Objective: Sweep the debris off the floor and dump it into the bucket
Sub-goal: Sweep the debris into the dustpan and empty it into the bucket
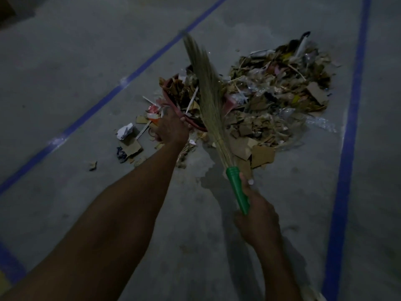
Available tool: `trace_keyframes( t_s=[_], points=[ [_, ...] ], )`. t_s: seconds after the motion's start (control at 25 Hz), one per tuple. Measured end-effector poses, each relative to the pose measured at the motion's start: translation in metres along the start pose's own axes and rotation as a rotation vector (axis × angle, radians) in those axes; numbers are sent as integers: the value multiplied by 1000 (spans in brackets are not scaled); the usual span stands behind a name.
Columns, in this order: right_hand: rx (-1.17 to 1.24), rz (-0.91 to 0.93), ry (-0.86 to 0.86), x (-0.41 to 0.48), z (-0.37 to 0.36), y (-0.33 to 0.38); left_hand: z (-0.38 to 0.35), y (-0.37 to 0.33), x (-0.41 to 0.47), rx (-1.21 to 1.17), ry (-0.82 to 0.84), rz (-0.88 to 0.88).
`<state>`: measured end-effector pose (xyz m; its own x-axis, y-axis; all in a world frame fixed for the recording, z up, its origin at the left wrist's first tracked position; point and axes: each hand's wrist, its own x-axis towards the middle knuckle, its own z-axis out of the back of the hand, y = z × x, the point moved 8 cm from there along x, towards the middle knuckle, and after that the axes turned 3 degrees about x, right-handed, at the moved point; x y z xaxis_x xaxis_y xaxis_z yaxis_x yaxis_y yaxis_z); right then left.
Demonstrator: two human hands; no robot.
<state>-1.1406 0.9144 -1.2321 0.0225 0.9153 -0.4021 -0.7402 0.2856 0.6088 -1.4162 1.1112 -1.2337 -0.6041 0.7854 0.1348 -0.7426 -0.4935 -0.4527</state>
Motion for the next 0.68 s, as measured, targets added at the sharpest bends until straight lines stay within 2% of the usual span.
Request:
trace_keyframes(
  t_s=[0.16,0.32,0.52,0.68],
  points=[
    [-23,-48,83,-36,111,55,92,-63,-2,-36,118,70],
    [-25,-81,93,-98,235,126,224,-135,-2,-13,186,139],
    [-1,-52,66,-214,379,212,415,-221,-24,-14,243,107],
    [22,-104,34,-308,438,250,520,-246,-63,11,317,25]
  ],
)
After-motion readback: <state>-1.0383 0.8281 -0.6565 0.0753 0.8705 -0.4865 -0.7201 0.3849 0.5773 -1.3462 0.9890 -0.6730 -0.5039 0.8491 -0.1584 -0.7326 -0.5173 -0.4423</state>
